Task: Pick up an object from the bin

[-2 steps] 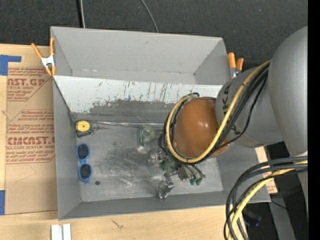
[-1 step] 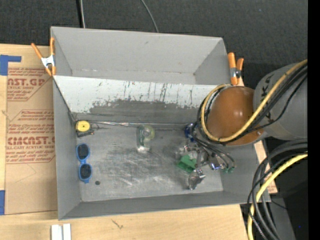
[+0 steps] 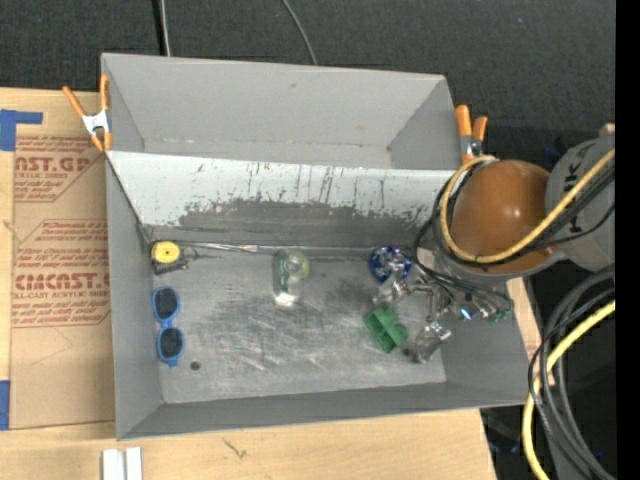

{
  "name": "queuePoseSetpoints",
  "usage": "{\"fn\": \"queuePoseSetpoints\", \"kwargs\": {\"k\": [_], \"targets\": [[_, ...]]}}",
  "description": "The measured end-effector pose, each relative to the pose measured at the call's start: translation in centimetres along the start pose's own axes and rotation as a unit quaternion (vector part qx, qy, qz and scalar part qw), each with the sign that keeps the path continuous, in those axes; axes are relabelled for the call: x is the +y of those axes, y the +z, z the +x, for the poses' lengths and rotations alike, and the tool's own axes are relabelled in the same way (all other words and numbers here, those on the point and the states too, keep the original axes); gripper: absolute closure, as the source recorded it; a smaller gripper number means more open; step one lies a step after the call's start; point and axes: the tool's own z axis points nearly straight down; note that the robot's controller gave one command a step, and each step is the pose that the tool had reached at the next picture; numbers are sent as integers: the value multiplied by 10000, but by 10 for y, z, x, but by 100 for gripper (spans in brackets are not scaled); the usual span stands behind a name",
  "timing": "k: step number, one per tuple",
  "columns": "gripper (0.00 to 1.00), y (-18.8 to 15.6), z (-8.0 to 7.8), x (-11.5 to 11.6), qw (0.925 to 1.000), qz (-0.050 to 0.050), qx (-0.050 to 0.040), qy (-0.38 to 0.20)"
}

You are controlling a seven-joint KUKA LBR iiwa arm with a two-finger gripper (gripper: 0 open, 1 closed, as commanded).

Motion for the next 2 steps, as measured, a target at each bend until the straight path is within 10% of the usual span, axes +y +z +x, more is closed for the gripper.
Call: {"fn": "queuePoseSetpoints", "kwargs": {"k": [1, 2], "targets": [[100, -1, -2, 1, 10000, -5, -14, -1], [100, -98, -10, -2, 9999, 15, -8, 129]]}}
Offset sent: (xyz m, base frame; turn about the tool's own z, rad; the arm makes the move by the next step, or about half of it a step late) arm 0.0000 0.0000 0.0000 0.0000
